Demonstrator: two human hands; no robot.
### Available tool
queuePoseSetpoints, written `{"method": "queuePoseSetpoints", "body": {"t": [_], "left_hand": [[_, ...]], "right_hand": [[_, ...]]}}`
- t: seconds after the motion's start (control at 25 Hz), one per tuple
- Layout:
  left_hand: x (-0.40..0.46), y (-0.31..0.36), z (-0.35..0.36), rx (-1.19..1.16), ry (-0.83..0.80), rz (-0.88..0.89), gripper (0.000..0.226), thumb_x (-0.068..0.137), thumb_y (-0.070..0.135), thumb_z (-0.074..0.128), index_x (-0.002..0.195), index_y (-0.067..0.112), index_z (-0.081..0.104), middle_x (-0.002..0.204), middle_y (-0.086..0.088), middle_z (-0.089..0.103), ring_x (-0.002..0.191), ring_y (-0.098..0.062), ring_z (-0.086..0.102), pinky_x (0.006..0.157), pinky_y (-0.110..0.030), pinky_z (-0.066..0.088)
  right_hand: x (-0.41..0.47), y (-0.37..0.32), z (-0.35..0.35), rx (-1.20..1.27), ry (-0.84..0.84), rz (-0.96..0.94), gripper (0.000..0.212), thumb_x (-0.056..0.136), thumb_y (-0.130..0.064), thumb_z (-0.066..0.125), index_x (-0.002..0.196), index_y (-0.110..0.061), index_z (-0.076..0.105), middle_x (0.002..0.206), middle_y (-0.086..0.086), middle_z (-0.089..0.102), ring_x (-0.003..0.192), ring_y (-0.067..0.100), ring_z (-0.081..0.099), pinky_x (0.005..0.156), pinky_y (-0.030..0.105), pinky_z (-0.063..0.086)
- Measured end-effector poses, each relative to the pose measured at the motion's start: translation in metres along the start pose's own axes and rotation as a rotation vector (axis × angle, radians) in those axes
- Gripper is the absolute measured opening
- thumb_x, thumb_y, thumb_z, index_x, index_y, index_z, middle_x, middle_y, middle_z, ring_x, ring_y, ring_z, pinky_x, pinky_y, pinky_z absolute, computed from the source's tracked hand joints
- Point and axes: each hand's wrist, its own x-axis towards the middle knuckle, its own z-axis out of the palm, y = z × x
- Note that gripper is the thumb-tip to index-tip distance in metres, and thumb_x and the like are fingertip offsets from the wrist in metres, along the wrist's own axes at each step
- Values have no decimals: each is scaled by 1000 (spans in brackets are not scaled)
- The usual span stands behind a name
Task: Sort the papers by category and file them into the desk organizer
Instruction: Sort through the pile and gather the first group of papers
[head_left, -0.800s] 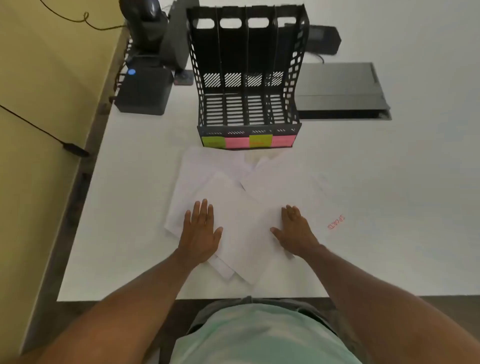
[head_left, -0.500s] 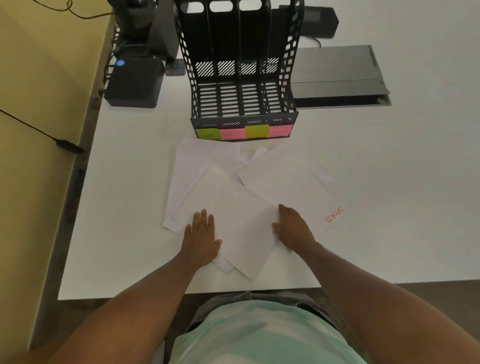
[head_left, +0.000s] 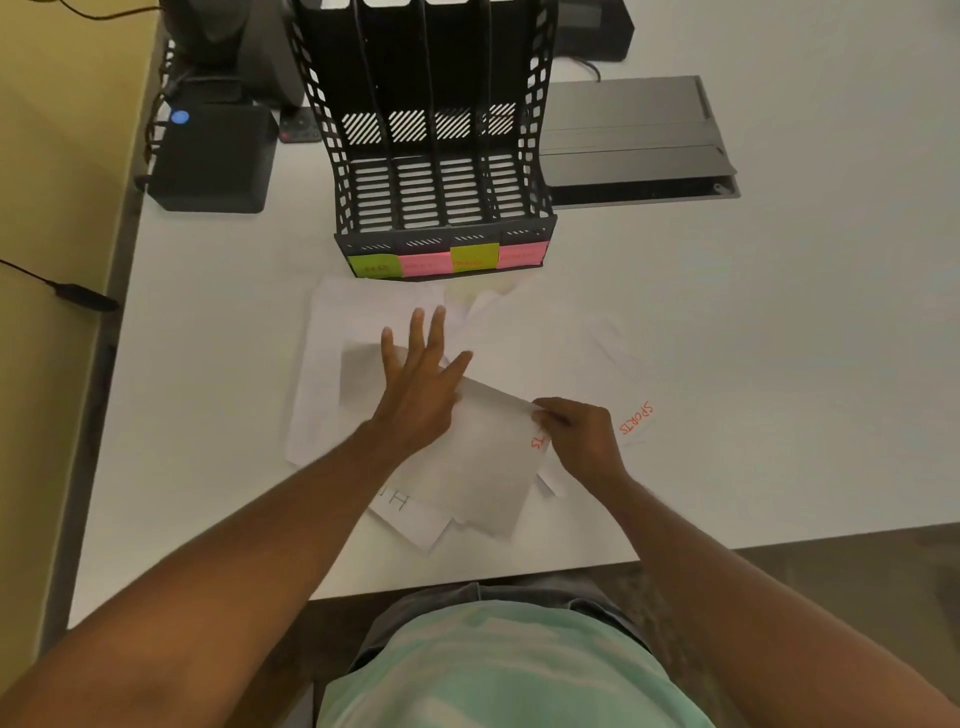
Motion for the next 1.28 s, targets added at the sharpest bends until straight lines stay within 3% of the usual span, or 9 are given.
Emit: {"method": "queuePoseSetpoints", "body": {"t": [0.08, 0.16, 0.24, 0.4, 0.56, 0.76, 0.92, 1.08, 1.28], "left_hand": [[13, -1, -8, -22, -26, 77, 29, 83, 12, 69, 109, 25, 72, 142, -9, 56, 145, -30, 31, 114, -68, 1], [11, -3, -13, -163, -14, 137, 34, 76, -6, 67, 98, 19, 77, 109, 0, 74, 125, -24, 57, 116, -64, 7], [-3, -10, -11, -263, 107, 235, 34, 71, -13, 68, 91, 13, 78, 93, -2, 77, 102, -25, 69, 112, -62, 26], [-35, -20, 6, -340, 215, 286, 38, 68, -19, 59, 89, 7, 77, 92, -6, 76, 91, -25, 71, 105, -49, 39], [-41, -22, 15, -347, 220, 239, 40, 67, -21, 62, 91, 8, 76, 93, -5, 75, 90, -25, 71, 105, -45, 38], [-26, -19, 14, -363, 221, 222, 32, 74, -14, 66, 94, 9, 75, 97, -4, 74, 94, -27, 69, 103, -41, 38], [-6, -8, 4, -380, 201, 228, 17, 81, 0, 72, 93, 12, 75, 130, -15, 63, 123, -33, 54, 103, -46, 42], [13, 9, -9, -317, 170, 270, 5, 83, 25, 72, 87, 23, 72, 152, -18, 40, 144, -36, 29, 117, -56, 22], [14, 4, -7, -266, 141, 371, 22, 73, 5, 80, 90, 18, 76, 98, -2, 74, 104, -26, 66, 112, -63, 26]], "right_hand": [[4, -2, -15, 242, -62, 61, 14, 93, -19, 67, 99, -23, 80, 89, -12, 78, 83, -1, 72, 74, 16, 55], [18, 5, -35, 413, 41, 153, 14, 96, -26, 64, 100, -22, 77, 96, -1, 79, 91, 18, 74, 77, 33, 60], [41, 21, -61, 118, 218, 234, 25, 95, -29, 63, 113, -15, 71, 111, 8, 74, 103, 30, 70, 93, 45, 55], [67, 35, -72, -541, 30, 420, 67, 81, -39, 73, 136, -11, 46, 133, 16, 52, 124, 38, 51, 98, 49, 48], [69, 33, -53, -791, 37, 388, 76, 74, -43, 79, 133, -14, 41, 126, 14, 48, 121, 36, 44, 94, 47, 43], [73, 24, -52, -724, 220, 181, 40, 86, -6, 58, 125, -12, 56, 112, 12, 62, 108, 36, 56, 82, 39, 43], [69, 7, -58, -500, 83, -34, 39, 91, -1, 52, 122, -17, 70, 121, 5, 71, 107, 29, 67, 85, 30, 51], [51, -16, -44, -412, -90, -298, 35, 89, 0, 63, 113, -20, 76, 117, -2, 75, 103, 10, 66, 84, 16, 44], [42, -22, -38, -37, -253, -178, 21, 92, -18, 67, 104, -32, 79, 104, -22, 75, 96, -9, 67, 85, 6, 48]]}}
